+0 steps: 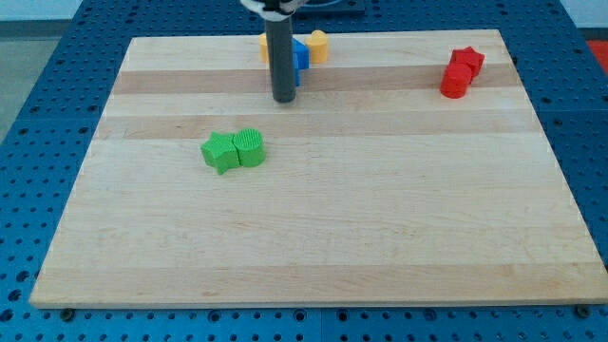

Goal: Move the green star to the blue cube

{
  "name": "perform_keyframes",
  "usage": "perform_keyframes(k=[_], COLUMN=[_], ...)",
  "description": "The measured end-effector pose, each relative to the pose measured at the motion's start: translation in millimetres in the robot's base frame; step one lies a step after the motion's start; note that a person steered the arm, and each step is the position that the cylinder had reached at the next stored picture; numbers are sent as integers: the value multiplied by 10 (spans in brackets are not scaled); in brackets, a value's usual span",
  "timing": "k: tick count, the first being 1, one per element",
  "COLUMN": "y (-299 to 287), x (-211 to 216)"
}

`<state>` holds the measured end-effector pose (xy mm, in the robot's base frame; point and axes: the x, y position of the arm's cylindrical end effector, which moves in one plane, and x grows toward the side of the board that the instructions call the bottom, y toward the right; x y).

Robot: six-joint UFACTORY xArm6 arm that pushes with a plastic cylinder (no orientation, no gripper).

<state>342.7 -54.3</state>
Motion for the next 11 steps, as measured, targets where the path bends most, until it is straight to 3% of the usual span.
perform_keyframes(k=[3, 4, 5, 6, 9, 11], y=[-1191, -1289, -1259, -1039, -452, 191], x=[442, 793, 1147, 1219, 750, 760])
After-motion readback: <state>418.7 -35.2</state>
